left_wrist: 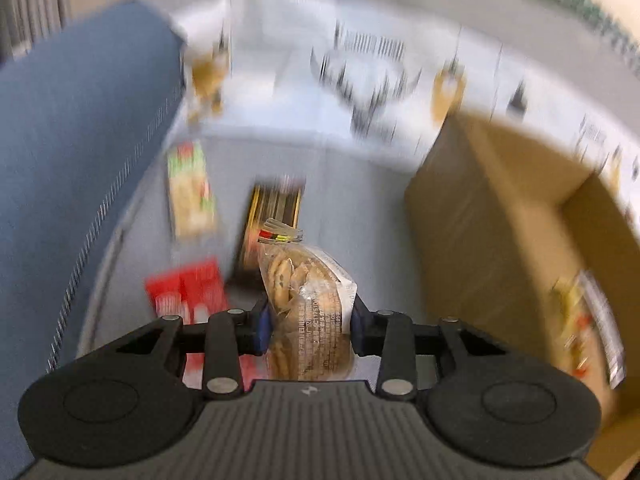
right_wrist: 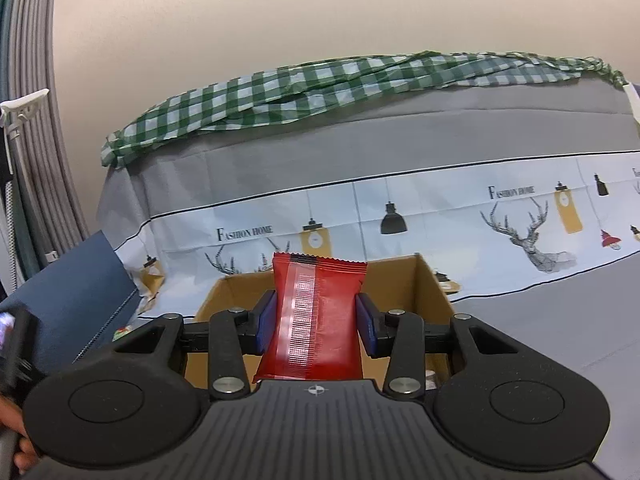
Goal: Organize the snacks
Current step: 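Carry the cookie bag in the left tool while the right tool carries the red packet over the box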
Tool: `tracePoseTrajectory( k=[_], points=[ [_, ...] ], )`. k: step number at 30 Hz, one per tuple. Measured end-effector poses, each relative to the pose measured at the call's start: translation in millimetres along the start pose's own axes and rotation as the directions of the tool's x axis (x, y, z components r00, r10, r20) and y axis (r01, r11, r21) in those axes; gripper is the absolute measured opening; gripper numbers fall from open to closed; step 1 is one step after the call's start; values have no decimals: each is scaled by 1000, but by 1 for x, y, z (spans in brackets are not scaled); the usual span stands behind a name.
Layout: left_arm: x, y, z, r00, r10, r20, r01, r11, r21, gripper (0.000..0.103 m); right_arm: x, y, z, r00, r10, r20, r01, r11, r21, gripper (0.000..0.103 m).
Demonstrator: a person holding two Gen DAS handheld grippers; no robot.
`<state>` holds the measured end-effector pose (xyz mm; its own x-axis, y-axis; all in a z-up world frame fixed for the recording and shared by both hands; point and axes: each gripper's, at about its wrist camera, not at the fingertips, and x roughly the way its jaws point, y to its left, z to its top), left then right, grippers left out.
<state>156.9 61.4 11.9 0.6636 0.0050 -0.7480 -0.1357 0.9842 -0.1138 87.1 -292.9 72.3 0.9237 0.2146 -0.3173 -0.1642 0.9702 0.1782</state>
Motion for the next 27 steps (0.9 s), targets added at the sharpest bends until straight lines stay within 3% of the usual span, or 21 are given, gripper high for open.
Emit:
tracePoseTrajectory(
  k=[4,9,13,18,21,27],
  points=[
    [-31,-16,7,983,-32,181,32,999,-1,41,0,-1,-1,1000,-27,-3,27,1000,-8,43],
    [-63,-64,14,917,-123,379,96,991,90,41,1,1,-1,997,-81,11,81,996,-34,43],
    [-67,-99,14,871,-246,426,204,969,142,41,5,-1,-1,991,-129,16,130,991,-20,43],
    [-69,-143,7,820,-374,434,279,922,268,41,8,-3,-1,985,-171,8,171,985,-5,43],
    [-64,-162,3,812,-420,405,314,900,303,41,10,-3,-2,983,-183,3,183,983,-7,43],
    [-49,-173,2,829,-431,357,342,895,287,41,14,-4,-3,979,-202,-11,202,979,-5,43]
  ],
)
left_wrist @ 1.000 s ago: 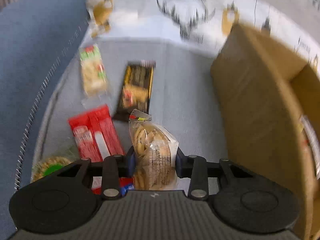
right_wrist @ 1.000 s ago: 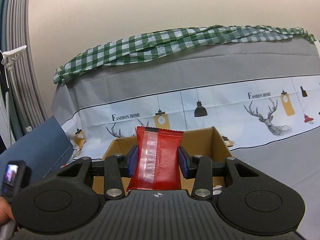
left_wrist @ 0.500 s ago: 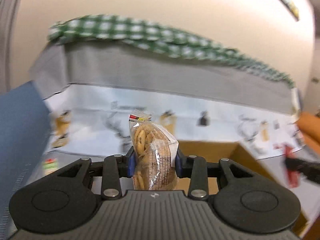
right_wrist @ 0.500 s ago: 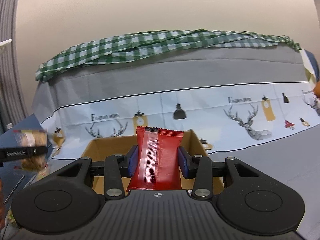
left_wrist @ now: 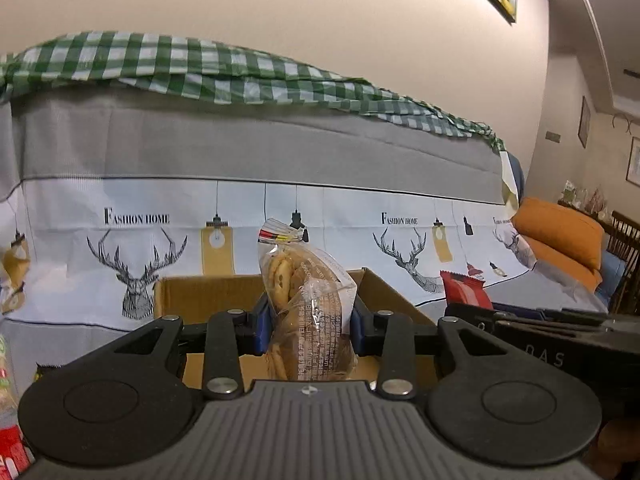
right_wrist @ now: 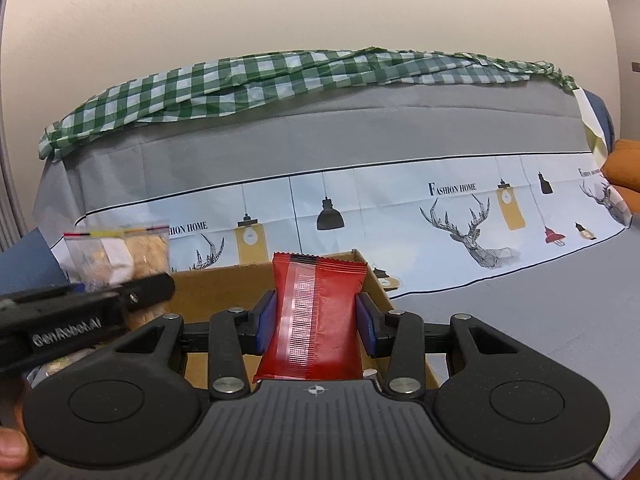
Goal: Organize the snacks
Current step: 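Carry the cookie bag in the left tool while the right tool carries the red packet over the box, then open the left tool over the box while the right tool opens, dropping both snacks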
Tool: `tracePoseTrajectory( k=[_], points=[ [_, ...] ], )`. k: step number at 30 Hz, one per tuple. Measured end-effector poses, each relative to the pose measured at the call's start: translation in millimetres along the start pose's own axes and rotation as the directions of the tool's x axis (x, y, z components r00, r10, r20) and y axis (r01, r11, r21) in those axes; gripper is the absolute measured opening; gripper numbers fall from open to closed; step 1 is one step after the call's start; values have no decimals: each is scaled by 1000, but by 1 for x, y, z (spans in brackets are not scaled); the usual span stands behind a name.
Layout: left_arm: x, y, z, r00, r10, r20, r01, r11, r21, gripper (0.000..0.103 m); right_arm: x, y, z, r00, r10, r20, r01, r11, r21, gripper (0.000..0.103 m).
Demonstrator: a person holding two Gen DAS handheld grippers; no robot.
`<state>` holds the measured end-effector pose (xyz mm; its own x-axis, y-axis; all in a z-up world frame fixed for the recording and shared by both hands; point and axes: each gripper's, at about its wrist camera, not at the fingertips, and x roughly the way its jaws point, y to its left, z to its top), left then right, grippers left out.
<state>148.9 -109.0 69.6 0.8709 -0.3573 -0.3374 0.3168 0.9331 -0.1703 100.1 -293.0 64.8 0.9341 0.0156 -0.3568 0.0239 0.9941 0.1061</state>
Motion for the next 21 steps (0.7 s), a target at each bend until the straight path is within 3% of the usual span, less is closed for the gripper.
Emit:
tracePoseTrajectory(
  k=[5,18,21],
  points=[
    [-6,12,2,1000,-8,-9,7,999,-45,41,3,3,0,1000,-11,-3,11,1000,3,43],
    [-12,13,5,1000,-10,1,10,999,-42,42,3,6,0,1000,-6,3,6,1000,4,43],
    [-11,14,5,999,-33,-5,32,998,-54,46,3,7,0,1000,-2,-1,2,1000,3,46]
  ],
)
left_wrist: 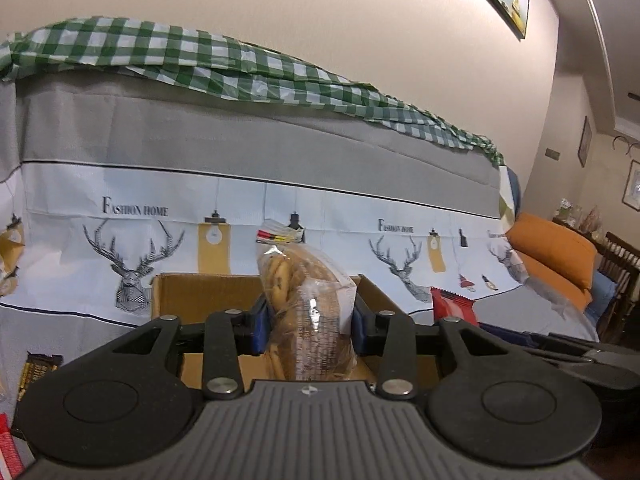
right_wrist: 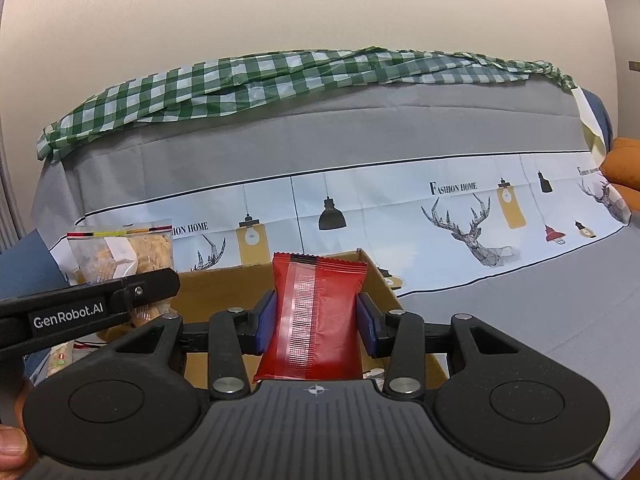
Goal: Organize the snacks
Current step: 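Open the left tool over the box while the right tool opens, dropping both snacks, then move both open tools back to the snack pile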
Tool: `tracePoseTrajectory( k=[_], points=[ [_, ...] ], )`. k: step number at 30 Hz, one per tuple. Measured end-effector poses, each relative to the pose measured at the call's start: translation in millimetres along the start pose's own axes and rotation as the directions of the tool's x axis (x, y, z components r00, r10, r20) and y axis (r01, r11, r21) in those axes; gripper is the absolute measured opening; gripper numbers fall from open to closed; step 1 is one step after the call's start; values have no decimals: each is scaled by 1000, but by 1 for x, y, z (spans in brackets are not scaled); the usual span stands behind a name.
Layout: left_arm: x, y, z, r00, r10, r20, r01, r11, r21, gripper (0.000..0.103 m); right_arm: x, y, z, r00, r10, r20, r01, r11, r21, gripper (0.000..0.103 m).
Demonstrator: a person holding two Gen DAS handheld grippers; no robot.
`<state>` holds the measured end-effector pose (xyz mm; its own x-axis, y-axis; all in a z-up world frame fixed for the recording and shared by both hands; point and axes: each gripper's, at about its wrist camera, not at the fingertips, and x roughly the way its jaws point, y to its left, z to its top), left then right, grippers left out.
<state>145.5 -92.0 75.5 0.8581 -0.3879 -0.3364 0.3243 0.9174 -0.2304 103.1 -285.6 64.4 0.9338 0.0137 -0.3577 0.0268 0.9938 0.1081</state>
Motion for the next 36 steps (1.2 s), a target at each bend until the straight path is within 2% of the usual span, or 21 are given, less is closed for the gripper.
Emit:
tracePoseTrajectory(
  k=[1,2,3,8,15,19,21,23,24,26,27,29,32,33,35,36],
  points=[
    [1,1,0,1000,-7,-6,7,1000,-2,54,1,0,0,1000,-2,-5,2,1000,1,48],
    [1,1,0,1000,-8,-6,8,1000,-4,62,2,1,-1,1000,-20,-6,20,1000,2,57],
    [-1,1,0,1000,0,2,0,1000,-5,63,3,1,-1,999,-34,-6,34,999,6,61],
    [-8,7,3,999,15,36,-15,1000,-15,63,6,-4,-1,999,-41,-18,42,997,67,63],
    [-28,20,1,995,6,96,-5,1000,-9,61,3,-1,-2,999,-34,-7,35,996,84,63],
    [-49,38,6,997,-10,79,12,1000,-18,42,-1,4,-3,1000,-24,-2,24,995,99,62],
    [-64,51,8,998,-19,63,20,1000,-23,38,-4,8,-4,1000,-12,4,11,995,104,62],
    [-82,68,10,999,-4,47,5,1000,-28,21,-7,14,-5,1000,2,9,-3,994,107,62],
    [-92,78,11,999,9,39,-8,999,-34,19,-9,17,-6,1000,10,13,-11,994,109,61],
    [-112,102,12,999,44,18,-43,998,-36,11,-13,23,-8,999,31,23,-34,993,109,55],
    [-120,110,13,998,63,6,-63,998,-20,10,-15,25,-8,999,46,27,-49,993,109,52],
    [-135,127,14,994,110,-29,-109,994,18,10,-18,30,-8,996,81,34,-85,989,117,37],
    [-152,154,8,982,178,-54,-178,984,20,10,-20,34,-7,991,129,35,-133,981,142,22],
    [-156,166,0,978,195,-67,-196,980,-16,10,-20,35,-6,989,142,35,-146,978,150,22],
    [-158,193,-17,967,217,-132,-237,958,-160,10,-20,39,-6,985,168,33,-171,972,164,22],
    [-161,201,-17,958,253,-135,-275,945,-176,10,-20,42,-6,983,181,31,-183,968,168,22]
  ],
)
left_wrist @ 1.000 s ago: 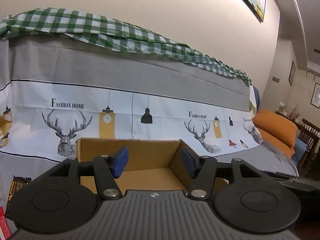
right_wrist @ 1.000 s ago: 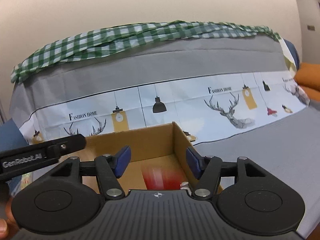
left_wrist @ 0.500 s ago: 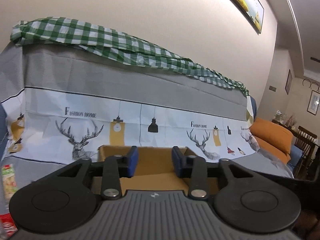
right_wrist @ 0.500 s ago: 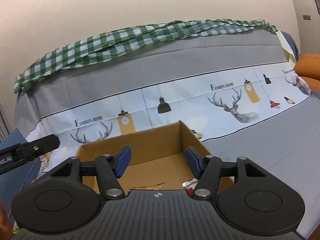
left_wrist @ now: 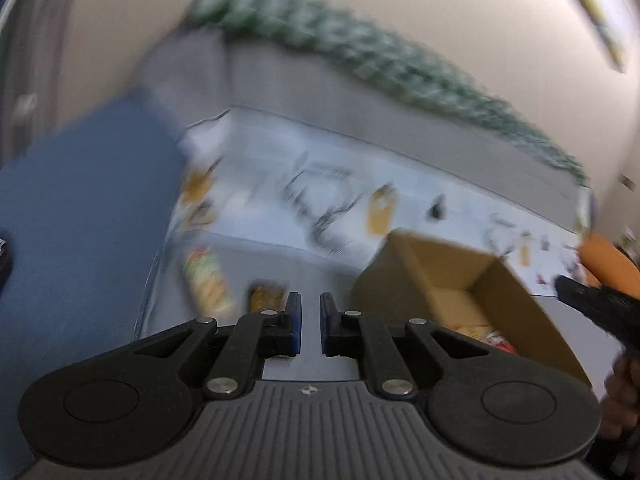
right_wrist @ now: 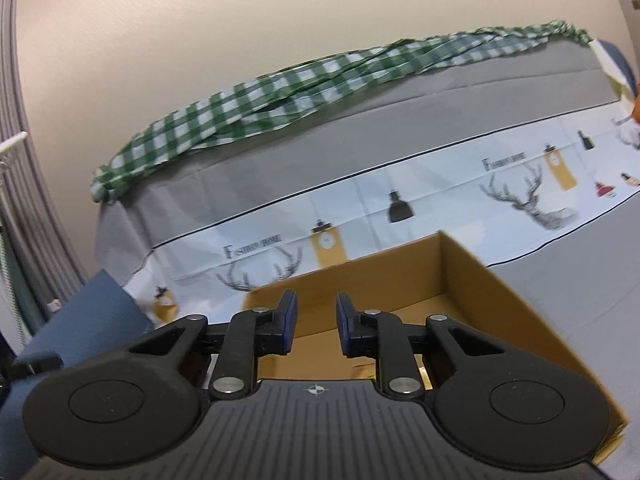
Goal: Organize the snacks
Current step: 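Move both open tools back to the snack pile, then grasp the long red spicy-strip packet with the right tool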
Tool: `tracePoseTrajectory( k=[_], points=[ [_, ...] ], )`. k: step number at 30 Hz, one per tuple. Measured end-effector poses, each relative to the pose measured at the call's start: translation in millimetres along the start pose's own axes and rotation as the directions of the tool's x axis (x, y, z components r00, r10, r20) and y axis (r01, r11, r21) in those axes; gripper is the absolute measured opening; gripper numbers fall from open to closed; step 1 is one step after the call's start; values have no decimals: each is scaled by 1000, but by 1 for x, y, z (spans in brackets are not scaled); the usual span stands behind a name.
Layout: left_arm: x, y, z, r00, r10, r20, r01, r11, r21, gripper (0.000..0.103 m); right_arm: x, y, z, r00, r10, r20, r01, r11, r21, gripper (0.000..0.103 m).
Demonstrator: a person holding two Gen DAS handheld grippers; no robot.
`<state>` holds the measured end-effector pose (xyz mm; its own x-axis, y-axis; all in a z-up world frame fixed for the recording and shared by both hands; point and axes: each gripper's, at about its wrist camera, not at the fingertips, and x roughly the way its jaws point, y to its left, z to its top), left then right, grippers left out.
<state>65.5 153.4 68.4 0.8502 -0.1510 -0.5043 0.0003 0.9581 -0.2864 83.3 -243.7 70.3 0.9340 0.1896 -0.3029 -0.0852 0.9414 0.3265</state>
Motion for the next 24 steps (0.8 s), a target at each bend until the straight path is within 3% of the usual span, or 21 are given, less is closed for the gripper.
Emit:
tracePoseTrajectory(
  k=[2,5,8,12,16,20,24],
  points=[
    [-6,17,3,999,30,29,-28,997,-71,10,2,6,-2,999,33,-19,-33,999,8,22],
    [-7,39,5,999,44,10,-42,984,-174,10,7,20,-8,996,75,-48,-75,997,-6,22],
    [1,44,7,998,42,-51,-50,982,-183,10,14,38,-16,984,149,-101,-153,988,-28,23],
    [16,36,5,990,68,-125,-84,988,-131,11,21,72,-31,950,255,-180,-274,957,-91,23],
    [20,40,2,988,73,-133,-93,984,-155,13,30,115,-54,902,327,-280,-384,906,-178,23],
    [20,48,1,987,71,-148,-98,978,-187,25,41,153,-81,859,349,-374,-454,857,-245,23],
    [20,59,0,984,70,-165,-105,970,-218,26,57,178,-107,833,308,-460,-469,834,-291,23]
  ],
)
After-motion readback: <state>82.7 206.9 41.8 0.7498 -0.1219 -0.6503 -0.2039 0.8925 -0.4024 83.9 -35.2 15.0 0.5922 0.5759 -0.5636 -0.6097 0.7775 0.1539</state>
